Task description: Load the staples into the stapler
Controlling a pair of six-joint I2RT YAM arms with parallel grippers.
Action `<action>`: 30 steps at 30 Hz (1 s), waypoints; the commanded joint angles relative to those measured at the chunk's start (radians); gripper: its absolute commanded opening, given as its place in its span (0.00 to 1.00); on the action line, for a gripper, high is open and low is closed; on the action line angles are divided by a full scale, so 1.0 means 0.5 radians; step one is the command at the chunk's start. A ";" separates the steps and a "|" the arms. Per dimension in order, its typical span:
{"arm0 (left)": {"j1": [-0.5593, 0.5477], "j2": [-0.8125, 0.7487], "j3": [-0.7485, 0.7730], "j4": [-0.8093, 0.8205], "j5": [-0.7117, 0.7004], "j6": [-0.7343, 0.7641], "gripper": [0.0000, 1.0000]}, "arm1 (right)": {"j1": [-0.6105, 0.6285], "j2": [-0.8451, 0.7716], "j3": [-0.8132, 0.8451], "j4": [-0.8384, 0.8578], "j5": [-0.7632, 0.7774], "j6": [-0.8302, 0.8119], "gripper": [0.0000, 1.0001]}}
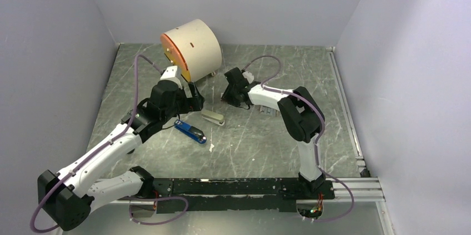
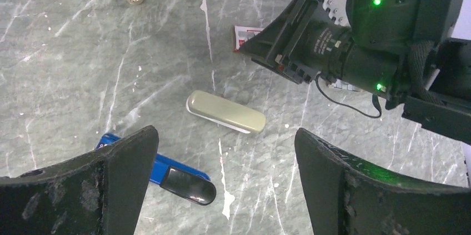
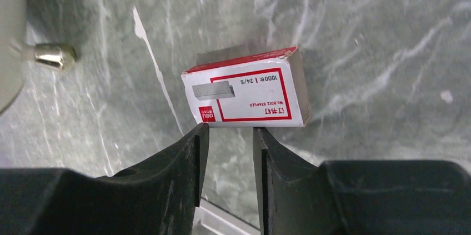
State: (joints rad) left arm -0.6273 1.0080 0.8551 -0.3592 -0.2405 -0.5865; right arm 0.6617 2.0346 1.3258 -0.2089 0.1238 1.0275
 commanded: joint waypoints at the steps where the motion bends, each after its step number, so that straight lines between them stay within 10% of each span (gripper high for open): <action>1: 0.000 -0.063 0.070 -0.068 -0.047 0.004 0.98 | -0.046 0.120 0.099 -0.023 0.085 -0.012 0.39; 9: 0.001 -0.184 0.087 -0.116 0.106 -0.083 0.98 | -0.096 -0.178 -0.103 0.399 -0.330 -0.441 0.44; 16: 0.000 -0.395 0.083 -0.076 0.255 -0.093 0.98 | -0.078 -0.809 -0.665 0.582 -0.480 -0.763 0.72; 30: 0.003 -0.568 -0.052 -0.460 -0.146 -0.658 0.80 | 0.265 -1.033 -0.569 -0.045 -0.401 -1.529 0.77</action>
State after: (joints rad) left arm -0.6273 0.7341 0.8692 -0.5358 -0.2550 -0.7830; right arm 0.7784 1.4811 0.9787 -0.1345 -0.0940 0.4217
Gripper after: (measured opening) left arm 0.826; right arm 0.774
